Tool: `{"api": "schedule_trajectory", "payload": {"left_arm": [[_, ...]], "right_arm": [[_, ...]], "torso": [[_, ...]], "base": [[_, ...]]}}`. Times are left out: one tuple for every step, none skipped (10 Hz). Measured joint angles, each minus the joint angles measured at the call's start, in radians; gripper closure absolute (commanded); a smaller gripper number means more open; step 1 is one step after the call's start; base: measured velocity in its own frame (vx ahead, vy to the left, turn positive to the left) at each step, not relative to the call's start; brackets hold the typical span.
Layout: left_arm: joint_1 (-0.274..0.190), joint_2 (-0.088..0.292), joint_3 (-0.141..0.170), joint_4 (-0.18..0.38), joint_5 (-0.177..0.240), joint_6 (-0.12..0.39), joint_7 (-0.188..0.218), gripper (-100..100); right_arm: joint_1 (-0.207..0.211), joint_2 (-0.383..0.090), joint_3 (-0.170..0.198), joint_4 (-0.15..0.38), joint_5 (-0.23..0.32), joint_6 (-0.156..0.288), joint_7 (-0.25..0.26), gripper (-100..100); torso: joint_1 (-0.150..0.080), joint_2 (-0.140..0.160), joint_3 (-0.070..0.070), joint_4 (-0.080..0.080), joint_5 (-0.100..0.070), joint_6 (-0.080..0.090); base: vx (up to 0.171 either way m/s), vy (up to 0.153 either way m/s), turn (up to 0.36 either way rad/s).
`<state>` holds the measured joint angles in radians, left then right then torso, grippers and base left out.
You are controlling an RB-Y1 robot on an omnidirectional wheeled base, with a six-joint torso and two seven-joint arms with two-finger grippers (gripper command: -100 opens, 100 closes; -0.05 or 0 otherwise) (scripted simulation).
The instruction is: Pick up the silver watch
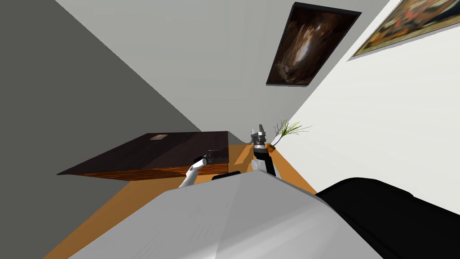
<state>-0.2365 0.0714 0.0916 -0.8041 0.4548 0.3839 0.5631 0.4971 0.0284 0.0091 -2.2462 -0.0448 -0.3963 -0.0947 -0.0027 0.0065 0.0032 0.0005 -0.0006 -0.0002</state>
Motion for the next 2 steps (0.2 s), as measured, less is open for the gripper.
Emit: {"api": "schedule_trajectory", "payload": {"left_arm": [[-0.003, 0.008, -0.001, -0.009, 0.001, 0.015, 0.005, 100], [-0.003, 0.008, -0.001, -0.01, 0.001, 0.019, 0.007, 0]], "right_arm": [[0.0, 0.0, 0.0, 0.0, 0.0, 0.0, 0.0, 0], [0.0, 0.0, 0.0, 0.0, 0.0, 0.0, 0.0, 0]], "torso": [[0.0, 0.0, 0.0, 0.0, 0.0, 0.0], [0.001, -0.002, -0.001, 0.0, 0.0, 0.0]], "base": [[-0.04, -0.017, 0.004], [-0.009, -0.004, 0.0]]}}
